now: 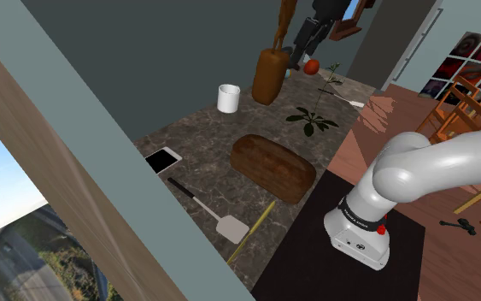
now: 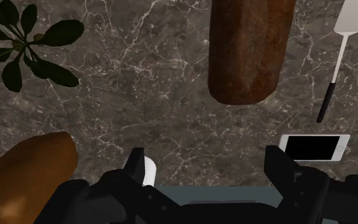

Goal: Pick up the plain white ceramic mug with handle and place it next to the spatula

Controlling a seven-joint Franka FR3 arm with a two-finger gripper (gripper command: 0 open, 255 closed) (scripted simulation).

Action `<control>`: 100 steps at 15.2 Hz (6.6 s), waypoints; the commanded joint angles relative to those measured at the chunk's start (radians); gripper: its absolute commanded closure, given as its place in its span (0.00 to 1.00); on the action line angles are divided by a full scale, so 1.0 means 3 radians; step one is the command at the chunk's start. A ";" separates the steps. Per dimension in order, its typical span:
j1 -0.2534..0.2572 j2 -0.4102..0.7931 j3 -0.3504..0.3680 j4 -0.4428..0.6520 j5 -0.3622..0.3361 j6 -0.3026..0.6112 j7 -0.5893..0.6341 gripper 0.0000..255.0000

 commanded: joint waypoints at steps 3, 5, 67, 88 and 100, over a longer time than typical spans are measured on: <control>-0.0025 0.0196 -0.0002 -0.0006 -0.0009 0.0181 0.0016 0.00; -0.0049 0.0403 -0.0005 0.0005 -0.0019 0.0356 0.0034 0.00; -0.0294 0.4118 -0.0129 0.2221 -0.0186 0.1535 0.0312 1.00; -0.0291 0.3937 -0.0122 0.2898 -0.0168 0.0678 0.0283 1.00; -0.0007 0.3399 0.0011 0.2338 -0.0233 0.0684 0.0720 1.00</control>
